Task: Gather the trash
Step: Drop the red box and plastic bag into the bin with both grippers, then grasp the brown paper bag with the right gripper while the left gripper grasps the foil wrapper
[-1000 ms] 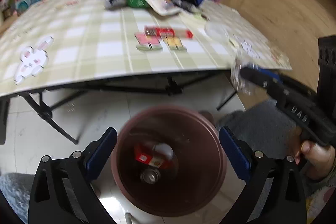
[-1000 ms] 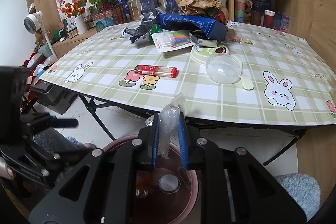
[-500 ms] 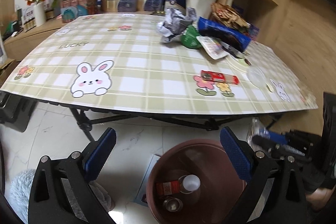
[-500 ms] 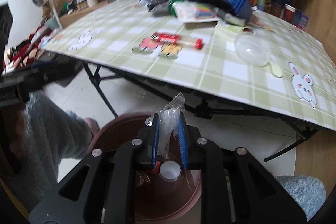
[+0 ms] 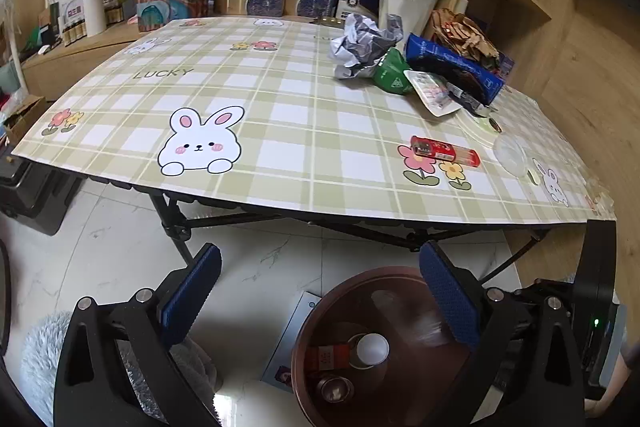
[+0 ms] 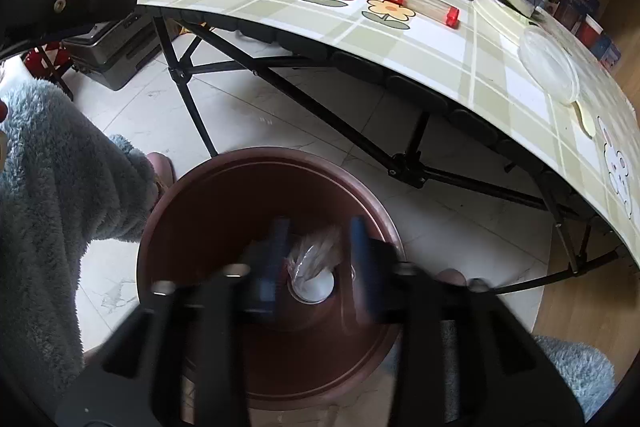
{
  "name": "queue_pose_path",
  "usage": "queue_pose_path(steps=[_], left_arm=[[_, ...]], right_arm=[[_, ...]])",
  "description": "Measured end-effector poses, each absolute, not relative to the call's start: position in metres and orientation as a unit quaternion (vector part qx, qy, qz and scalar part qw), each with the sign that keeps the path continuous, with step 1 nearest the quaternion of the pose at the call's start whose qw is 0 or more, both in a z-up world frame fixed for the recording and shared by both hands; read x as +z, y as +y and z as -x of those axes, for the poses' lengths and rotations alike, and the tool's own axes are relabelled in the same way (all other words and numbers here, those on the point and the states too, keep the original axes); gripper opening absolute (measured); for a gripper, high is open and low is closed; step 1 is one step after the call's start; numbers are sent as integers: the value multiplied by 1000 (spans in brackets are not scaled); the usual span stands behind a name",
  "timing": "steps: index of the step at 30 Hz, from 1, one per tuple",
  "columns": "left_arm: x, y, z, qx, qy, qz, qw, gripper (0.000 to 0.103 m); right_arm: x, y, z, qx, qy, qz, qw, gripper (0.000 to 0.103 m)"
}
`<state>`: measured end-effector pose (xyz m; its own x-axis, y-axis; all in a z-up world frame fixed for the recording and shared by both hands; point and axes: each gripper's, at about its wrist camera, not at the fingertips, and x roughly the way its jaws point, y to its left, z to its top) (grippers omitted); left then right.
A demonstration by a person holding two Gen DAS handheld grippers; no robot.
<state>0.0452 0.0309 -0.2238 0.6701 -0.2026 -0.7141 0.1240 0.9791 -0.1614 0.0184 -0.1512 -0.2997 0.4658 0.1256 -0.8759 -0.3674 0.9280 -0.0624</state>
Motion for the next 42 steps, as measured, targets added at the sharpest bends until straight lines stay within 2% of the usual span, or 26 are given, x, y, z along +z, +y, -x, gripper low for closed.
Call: queue_pose_path(steps=[2, 5, 7, 8, 15, 22, 27, 34, 42], left_arm=[[-224, 33, -46, -86, 397, 53, 912, 97], [-224, 36, -46, -79, 398, 59, 912, 97], [-224, 38, -47, -75, 399, 63, 912, 97], [-224, 39, -47, -72, 399, 65, 912, 97], [-220, 45, -45, -77, 384, 84, 916, 97], [-198, 45, -36, -70, 326, 78, 940, 97], [-186, 49, -45, -72, 320, 85, 941, 97], [-166, 52, -84, -82, 324, 84, 939, 97], [-148, 40, -145, -66, 321, 50, 943, 97]], right_arm=[[-299, -151, -17, 144, 494, 126, 848, 66], [-296, -149, -16, 145, 486, 130, 852, 89], [-292, -147, -15, 146, 479, 132, 855, 92], [-288, -147, -13, 147, 474, 133, 858, 97], [-262, -149, -4, 78, 410, 164, 894, 97], [-228, -176, -1, 54, 352, 116, 927, 97], [-208, -195, -12, 50, 335, 98, 936, 97], [-163, -216, -53, 22, 287, 115, 951, 97], [-130, -237, -154, 10, 279, 95, 955, 97]])
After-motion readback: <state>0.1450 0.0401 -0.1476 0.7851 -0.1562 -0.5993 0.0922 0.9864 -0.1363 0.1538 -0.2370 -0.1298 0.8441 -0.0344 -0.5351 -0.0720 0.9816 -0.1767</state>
